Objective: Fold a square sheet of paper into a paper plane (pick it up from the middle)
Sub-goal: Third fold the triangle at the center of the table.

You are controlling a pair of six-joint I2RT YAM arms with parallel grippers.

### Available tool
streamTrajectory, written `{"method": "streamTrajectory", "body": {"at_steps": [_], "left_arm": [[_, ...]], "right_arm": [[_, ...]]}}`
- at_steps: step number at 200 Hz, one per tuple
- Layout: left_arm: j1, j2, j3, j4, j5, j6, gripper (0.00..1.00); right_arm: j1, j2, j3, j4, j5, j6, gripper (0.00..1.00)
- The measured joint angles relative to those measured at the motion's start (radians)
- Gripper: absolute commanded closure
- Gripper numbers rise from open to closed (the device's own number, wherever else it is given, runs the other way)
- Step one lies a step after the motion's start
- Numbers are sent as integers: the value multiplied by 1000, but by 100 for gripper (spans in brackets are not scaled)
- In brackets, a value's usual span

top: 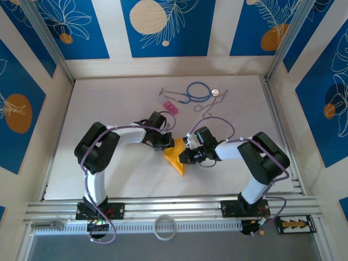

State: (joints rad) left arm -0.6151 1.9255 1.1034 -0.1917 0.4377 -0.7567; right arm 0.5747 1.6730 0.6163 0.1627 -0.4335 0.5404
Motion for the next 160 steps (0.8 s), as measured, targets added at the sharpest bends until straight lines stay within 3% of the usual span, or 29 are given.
{"method": "streamTrajectory", "body": {"at_steps": [160], "left_arm": [[0, 0, 0, 0, 0, 0, 90]], "right_arm": [[-1, 0, 32, -49, 27, -19, 99]]}}
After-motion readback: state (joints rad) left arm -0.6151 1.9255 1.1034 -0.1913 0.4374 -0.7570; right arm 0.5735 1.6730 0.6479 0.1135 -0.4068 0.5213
